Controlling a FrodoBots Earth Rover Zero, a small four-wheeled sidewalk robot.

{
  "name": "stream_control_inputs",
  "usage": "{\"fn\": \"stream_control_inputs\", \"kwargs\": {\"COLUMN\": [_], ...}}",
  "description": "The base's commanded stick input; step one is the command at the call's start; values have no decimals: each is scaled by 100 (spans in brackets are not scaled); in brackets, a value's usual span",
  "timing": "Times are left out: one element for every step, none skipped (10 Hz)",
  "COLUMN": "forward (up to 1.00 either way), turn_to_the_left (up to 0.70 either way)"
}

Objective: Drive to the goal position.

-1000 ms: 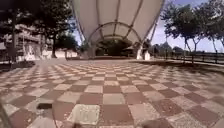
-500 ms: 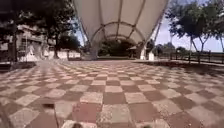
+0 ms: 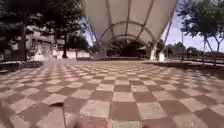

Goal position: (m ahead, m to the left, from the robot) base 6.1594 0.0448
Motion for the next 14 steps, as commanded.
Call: {"fn": "stream_control_inputs", "kwargs": {"forward": [70,70,70,70,70,70,70,70,70,70,70,70,70,70], "turn_to_the_left": [0,0,0,0,0,0,0,13,35,35,35,35,35,35]}}
